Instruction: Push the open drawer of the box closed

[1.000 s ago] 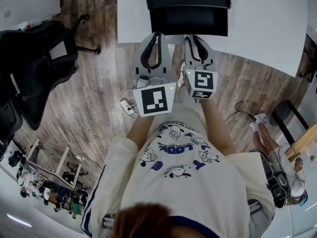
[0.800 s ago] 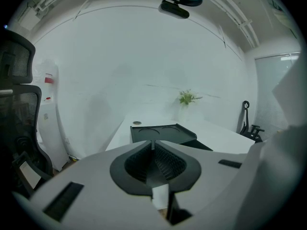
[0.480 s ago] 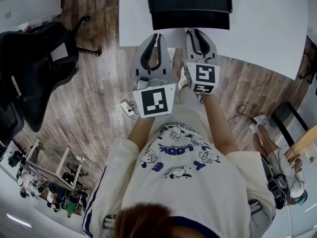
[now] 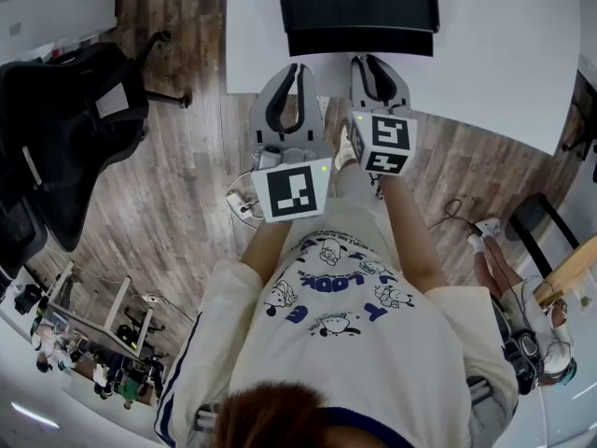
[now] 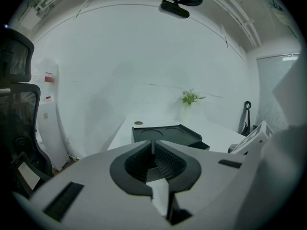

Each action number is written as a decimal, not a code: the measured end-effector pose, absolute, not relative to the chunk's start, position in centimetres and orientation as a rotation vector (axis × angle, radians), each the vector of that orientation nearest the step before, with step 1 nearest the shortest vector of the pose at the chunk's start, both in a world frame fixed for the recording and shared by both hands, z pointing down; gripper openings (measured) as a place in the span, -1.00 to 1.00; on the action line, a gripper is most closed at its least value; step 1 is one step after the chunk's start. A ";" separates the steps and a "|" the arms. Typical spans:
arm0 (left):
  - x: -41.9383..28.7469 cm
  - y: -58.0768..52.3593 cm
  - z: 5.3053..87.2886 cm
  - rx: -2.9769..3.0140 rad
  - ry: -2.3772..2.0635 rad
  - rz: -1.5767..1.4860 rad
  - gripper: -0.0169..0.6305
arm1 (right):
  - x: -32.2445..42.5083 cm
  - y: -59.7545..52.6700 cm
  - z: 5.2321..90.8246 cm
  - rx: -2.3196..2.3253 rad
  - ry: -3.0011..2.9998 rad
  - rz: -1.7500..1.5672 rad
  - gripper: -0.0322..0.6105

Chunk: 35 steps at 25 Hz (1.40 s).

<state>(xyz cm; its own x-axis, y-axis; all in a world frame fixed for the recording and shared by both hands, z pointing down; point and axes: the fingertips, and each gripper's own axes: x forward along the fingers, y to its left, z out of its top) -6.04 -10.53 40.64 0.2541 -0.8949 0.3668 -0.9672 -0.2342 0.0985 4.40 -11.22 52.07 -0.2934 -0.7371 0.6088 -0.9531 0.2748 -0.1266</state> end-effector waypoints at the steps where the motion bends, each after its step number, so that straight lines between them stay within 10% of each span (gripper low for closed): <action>1: -6.0 -10.6 40.6 2.226 -1.717 0.337 -0.87 | 4.5 -11.4 52.1 1.523 -2.115 0.669 -0.63; 35: -5.9 -12.6 40.7 2.214 -1.710 0.337 -0.87 | 4.7 -15.1 51.6 1.535 -2.124 0.747 -0.63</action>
